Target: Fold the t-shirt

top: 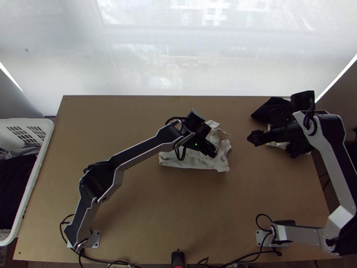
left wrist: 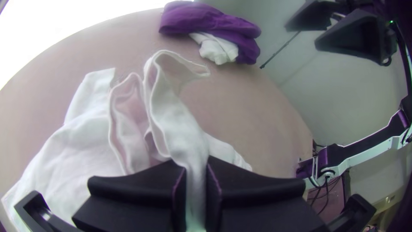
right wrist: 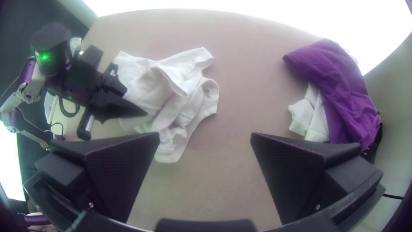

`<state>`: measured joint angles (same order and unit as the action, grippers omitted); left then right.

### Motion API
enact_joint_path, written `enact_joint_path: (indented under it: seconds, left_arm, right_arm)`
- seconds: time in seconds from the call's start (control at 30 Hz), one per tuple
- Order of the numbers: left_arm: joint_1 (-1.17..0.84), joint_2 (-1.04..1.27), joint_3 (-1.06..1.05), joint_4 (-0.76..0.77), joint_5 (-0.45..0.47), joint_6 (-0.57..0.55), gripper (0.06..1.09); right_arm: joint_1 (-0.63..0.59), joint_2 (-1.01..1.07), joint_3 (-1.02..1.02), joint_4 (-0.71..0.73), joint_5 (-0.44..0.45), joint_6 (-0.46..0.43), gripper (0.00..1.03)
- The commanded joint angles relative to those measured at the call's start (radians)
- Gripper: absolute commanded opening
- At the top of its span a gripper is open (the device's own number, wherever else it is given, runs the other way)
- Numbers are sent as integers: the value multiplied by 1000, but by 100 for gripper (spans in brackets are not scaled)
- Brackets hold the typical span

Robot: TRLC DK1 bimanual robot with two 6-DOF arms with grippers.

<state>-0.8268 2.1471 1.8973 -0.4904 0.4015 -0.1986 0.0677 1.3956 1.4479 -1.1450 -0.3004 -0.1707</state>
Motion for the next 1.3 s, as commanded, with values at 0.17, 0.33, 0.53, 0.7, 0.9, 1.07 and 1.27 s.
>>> enact_joint_path:
  seconds: [0.17,0.33,0.53,0.7,0.9,1.07,1.27]
  left_arm:
    - [5,-52,65,-280,2,41,104]
    - [167,-233,-63,-339,2,94,104]
    - [350,-309,-323,-278,2,176,104]
    - [382,-319,-454,-209,-1,179,104]
    - [382,-291,-474,-181,-10,165,104]
    - [380,-266,-472,-180,-13,165,104]
    - [384,-265,-463,-180,-15,171,104]
  right_arm:
    - [40,2,-40,25,0,-6,99]
    - [144,52,-14,74,9,-52,99]
    - [323,253,193,82,44,-67,99]
    - [448,436,344,87,47,-50,99]
    - [518,540,336,116,47,-26,99]
    - [504,534,246,126,47,-26,99]
    - [442,414,57,165,46,-4,99]
